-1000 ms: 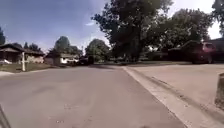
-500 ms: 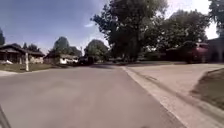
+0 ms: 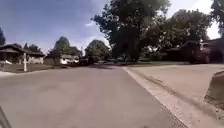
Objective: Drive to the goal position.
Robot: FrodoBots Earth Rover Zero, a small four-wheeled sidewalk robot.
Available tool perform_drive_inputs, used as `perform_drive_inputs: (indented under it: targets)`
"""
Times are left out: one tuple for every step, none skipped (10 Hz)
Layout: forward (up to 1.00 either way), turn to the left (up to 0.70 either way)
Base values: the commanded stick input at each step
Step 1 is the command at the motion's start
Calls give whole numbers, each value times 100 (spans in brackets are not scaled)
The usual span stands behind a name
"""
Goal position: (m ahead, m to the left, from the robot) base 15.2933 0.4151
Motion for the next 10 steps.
perform_drive_inputs:
  targets:
    - [69, 3]
    - [69, 3]
    - [69, 3]
    - [69, 3]
    - [69, 3]
    - [69, 3]
    - [69, 3]
    - [69, 3]
    - [69, 3]
    - [69, 3]
